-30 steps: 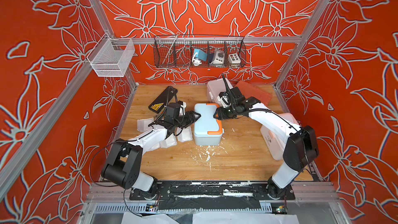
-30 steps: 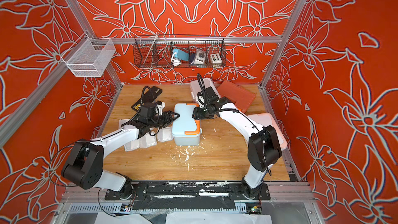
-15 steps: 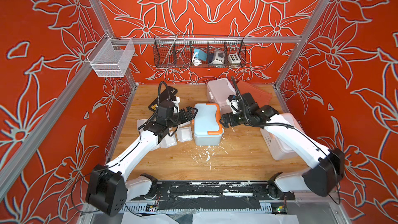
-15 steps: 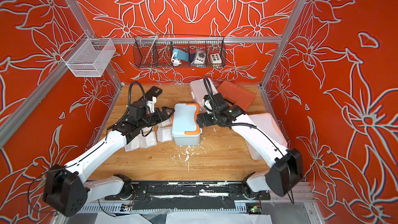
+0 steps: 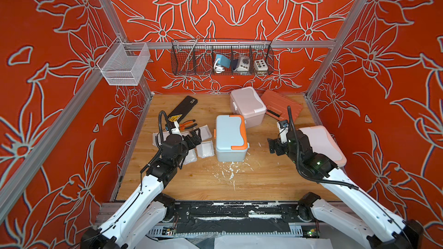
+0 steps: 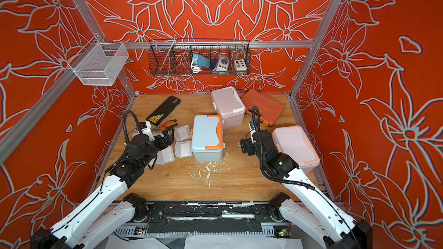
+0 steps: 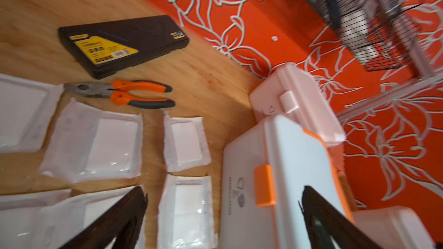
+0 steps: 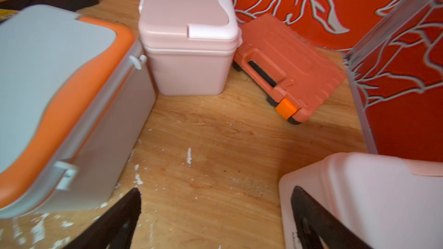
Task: Open first aid kits and take out gauze
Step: Reset both arms
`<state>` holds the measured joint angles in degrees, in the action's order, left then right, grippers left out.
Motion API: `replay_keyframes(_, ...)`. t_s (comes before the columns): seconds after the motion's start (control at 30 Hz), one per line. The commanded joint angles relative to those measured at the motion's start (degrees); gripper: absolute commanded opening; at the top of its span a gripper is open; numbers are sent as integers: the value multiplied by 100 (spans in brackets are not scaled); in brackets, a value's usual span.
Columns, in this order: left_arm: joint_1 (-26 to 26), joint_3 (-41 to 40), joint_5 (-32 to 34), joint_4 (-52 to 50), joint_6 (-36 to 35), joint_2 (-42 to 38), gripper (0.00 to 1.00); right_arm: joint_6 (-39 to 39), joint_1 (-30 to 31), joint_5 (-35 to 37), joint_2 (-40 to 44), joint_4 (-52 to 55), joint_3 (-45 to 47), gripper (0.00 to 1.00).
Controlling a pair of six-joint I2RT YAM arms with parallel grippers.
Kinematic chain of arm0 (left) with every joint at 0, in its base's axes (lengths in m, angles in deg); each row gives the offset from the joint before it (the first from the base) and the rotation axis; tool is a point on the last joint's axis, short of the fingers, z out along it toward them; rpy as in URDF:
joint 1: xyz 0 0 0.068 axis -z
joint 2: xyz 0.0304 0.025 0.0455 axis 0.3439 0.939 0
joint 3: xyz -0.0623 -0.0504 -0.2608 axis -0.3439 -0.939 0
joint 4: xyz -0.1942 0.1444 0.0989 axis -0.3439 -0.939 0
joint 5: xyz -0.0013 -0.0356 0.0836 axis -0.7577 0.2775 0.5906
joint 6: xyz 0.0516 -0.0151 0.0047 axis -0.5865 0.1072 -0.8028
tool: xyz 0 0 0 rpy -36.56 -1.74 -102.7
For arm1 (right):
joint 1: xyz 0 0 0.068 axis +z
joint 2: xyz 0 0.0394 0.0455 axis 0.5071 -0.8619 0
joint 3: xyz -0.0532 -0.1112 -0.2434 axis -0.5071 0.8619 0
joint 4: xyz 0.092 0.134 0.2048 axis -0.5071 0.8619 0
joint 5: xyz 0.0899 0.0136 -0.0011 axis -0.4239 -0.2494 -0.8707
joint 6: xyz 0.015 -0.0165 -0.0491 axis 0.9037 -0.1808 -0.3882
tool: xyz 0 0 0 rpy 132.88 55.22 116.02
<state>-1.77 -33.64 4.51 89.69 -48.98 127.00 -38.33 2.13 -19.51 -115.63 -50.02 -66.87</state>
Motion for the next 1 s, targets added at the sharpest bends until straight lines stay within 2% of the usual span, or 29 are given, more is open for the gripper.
replay_keyframes(0.0,-38,-261,825,647,-565,-86,98,-541,-173,674,94,-833,319,98)
replay_keyframes(0.13,-284,-427,1303,854,-1163,-26,98,-535,-662,340,-35,-1418,633,98)
replay_keyframes(0.27,-771,-541,1303,1007,-1674,45,98,-331,-1204,-138,-791,-1418,532,98)
replay_keyframes(0.47,-1076,-1047,1214,1896,-2211,113,98,-285,-1900,-822,-1677,-1967,572,98)
replay_keyframes(0.67,-1233,-1614,782,3043,-2953,494,98,-595,-2187,-752,-2425,-2264,378,98)
replay_keyframes(0.83,-1329,-1892,737,3821,-3101,1014,98,-543,-2453,-1013,-2811,-3160,681,98)
replay_keyframes(0.93,-1419,-1958,706,4295,-3233,1630,98,-635,-2456,-1132,-3164,-3875,816,98)
replay_keyframes(0.97,-1458,-1979,648,4499,-3236,1785,98,-608,-2452,-1085,-3277,-3681,661,98)
